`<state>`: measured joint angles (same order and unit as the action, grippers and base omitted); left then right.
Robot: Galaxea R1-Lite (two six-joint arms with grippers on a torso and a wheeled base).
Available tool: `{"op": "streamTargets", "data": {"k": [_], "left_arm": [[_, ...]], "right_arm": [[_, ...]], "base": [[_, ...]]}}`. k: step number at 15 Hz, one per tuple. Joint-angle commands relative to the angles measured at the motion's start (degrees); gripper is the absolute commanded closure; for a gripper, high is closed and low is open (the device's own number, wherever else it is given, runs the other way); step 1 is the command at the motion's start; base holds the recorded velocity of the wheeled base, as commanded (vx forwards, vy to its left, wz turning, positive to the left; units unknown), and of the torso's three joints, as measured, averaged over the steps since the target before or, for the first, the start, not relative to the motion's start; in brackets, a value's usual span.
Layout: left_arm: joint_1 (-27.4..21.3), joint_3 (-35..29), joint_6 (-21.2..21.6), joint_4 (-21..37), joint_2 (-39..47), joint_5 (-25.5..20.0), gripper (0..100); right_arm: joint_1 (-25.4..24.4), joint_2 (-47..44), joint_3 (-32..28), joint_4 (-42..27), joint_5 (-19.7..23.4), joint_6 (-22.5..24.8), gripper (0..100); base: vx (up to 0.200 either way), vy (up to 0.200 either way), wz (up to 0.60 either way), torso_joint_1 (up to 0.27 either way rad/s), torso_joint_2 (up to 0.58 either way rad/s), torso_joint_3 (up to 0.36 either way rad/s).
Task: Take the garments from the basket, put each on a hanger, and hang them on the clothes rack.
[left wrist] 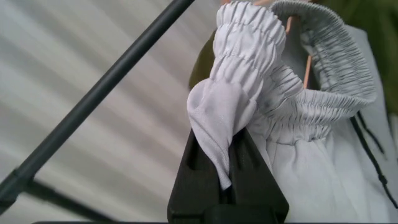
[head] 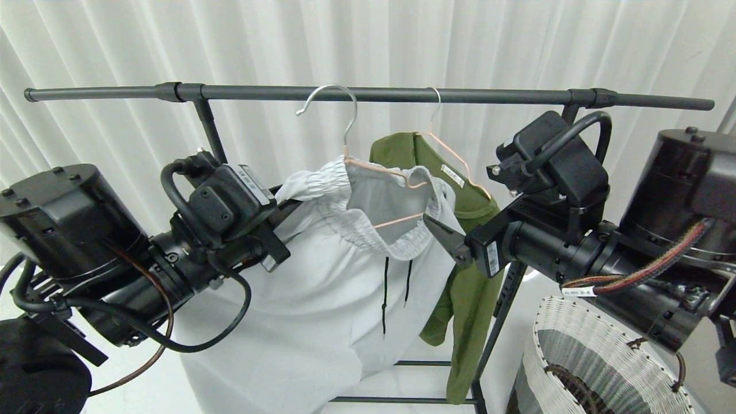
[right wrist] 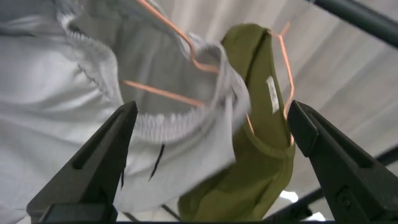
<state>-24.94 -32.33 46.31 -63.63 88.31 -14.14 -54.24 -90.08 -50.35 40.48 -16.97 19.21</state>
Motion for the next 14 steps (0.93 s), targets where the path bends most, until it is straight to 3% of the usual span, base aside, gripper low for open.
{"op": "streamTargets", "data": {"k": [1, 5, 14], "left_arm": [[0.0, 1.7, 0.0, -0.9, -0.6, -2.8, 100], [-1.7, 3.3, 0.0, -1.1, -1.5, -8.1, 100], [-8.9, 3.7, 0.1, -1.1, -1.4, -8.2, 100]], "right_arm": [[0.9, -0.3, -0.3, 0.0, 1.9, 2.4, 0], [4.5, -1.2, -1.2, -0.1, 5.2, 8.0, 0], [6.7, -3.9, -3.1, 0.1, 4.7, 12.7, 0]], "base": [[0.0, 0.0, 0.0, 0.0, 0.0, 0.0], [0.0, 0.0, 0.0, 0.0, 0.0, 0.0], [0.0, 0.0, 0.0, 0.0, 0.0, 0.0]]}}
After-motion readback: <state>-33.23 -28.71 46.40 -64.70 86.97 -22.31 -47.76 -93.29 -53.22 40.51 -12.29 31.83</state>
